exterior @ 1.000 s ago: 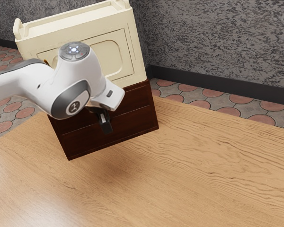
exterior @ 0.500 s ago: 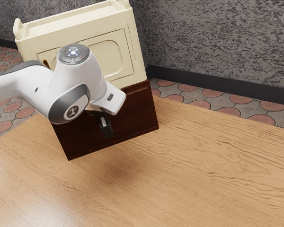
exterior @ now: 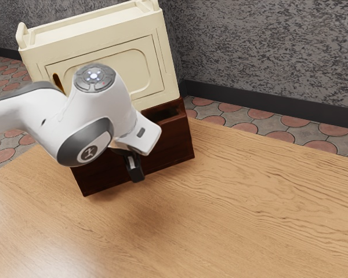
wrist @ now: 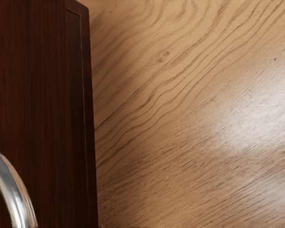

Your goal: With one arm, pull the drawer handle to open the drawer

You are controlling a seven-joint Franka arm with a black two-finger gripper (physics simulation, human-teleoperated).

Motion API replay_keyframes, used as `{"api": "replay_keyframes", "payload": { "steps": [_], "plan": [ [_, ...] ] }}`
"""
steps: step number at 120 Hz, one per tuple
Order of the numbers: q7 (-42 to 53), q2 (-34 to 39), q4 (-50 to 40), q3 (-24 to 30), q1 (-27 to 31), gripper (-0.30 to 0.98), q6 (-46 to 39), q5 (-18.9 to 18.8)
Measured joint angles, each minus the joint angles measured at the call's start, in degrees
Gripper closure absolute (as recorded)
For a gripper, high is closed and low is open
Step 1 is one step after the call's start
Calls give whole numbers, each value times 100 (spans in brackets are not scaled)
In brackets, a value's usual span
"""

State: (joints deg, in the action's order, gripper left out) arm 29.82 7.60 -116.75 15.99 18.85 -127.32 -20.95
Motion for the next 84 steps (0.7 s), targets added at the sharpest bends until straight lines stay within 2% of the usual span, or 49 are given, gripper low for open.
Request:
{"api": "replay_keyframes", "payload": {
  "steps": [84],
  "plan": [
    [-343,739,-678,444,-11,2,32,39]
  ]
}}
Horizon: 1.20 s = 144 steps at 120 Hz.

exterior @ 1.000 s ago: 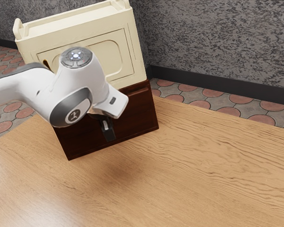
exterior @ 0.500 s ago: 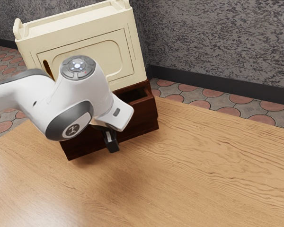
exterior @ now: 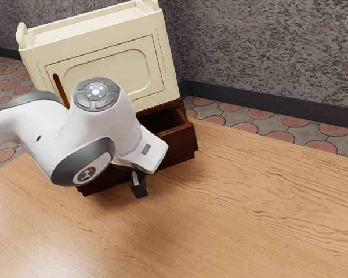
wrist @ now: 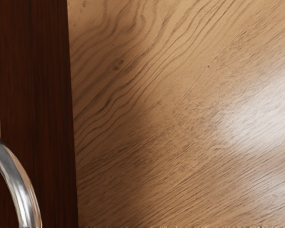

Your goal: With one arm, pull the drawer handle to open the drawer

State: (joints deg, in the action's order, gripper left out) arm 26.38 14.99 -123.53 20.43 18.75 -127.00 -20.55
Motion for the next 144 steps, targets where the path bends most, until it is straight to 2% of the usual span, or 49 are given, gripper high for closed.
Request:
{"api": "replay_keyframes", "payload": {
  "steps": [10,127,144],
  "plan": [
    [-39,94,-99,33,-7,-1,4,6],
    [-330,702,-625,420,-178,0,-45,420],
    [-367,776,-691,435,-288,7,-53,484]
  ]
}}
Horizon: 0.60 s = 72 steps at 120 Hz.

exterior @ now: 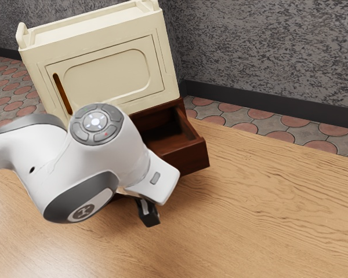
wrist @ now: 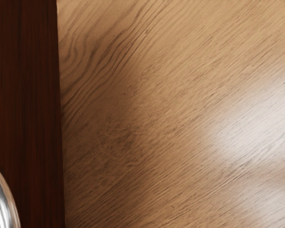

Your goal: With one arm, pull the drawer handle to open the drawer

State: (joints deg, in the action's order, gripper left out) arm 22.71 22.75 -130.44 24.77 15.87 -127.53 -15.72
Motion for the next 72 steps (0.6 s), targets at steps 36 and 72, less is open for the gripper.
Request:
{"api": "replay_keyframes", "payload": {
  "steps": [36,72],
  "plan": [
    [-79,9,-36,2,-29,4,-22,110],
    [-149,102,1621,85,8,1,1186,552]
  ]
}}
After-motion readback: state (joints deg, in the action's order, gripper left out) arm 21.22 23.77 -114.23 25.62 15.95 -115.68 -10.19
